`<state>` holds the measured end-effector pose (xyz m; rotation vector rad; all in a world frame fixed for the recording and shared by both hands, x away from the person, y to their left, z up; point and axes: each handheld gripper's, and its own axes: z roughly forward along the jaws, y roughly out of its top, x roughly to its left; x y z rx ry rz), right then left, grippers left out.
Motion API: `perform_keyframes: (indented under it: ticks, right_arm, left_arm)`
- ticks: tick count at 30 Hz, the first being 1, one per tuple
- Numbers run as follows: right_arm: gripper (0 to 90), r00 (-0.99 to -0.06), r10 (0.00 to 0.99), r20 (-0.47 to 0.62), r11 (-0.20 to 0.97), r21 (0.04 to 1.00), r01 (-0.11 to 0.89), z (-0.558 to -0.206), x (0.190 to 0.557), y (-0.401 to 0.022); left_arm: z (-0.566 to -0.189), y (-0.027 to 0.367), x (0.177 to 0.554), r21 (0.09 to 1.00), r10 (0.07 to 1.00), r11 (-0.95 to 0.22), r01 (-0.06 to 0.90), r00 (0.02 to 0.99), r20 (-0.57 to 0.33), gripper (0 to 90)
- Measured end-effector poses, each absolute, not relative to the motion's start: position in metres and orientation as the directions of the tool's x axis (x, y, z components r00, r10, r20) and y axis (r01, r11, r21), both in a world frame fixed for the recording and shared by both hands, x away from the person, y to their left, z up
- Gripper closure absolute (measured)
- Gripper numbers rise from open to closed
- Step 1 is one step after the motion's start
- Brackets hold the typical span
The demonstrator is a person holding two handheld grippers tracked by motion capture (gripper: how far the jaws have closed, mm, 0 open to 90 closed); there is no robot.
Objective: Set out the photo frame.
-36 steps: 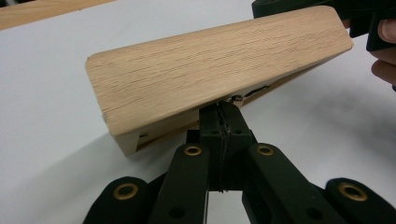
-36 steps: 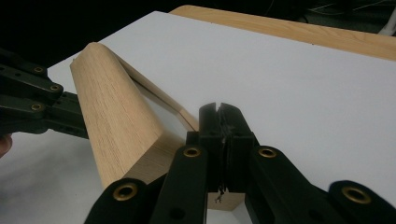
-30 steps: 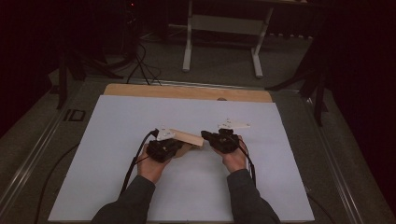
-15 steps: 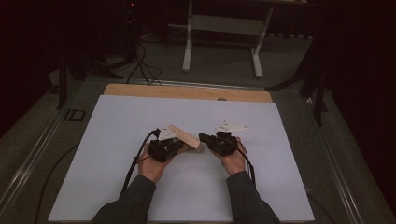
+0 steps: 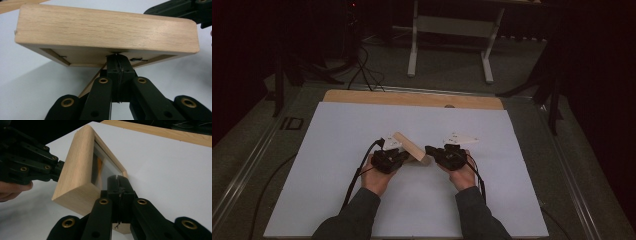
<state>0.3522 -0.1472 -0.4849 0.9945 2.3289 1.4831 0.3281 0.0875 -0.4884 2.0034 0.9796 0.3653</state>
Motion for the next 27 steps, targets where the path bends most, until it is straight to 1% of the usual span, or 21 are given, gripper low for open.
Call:
perform_keyframes:
  ticks: [7, 15, 27]
  right_arm:
    - [89.5, -0.753, 0.636, 0.167, 0.278, 0.861, 0.425, -0.485, 0.349, -0.148]
    - [89.4, -0.776, 0.613, 0.147, 0.309, 0.859, 0.407, -0.485, 0.342, -0.143]
    - [89.3, -0.808, 0.575, 0.129, 0.344, 0.858, 0.382, -0.484, 0.332, -0.131]
  left_arm:
    - [-0.488, 0.087, 0.329, 0.800, 0.758, -0.325, 0.505, 0.645, -0.100, 89.4]
    - [-0.489, 0.089, 0.331, 0.798, 0.767, -0.312, 0.516, 0.632, -0.109, 89.5]
    - [-0.489, 0.094, 0.336, 0.796, 0.767, -0.286, 0.533, 0.625, -0.143, 89.5]
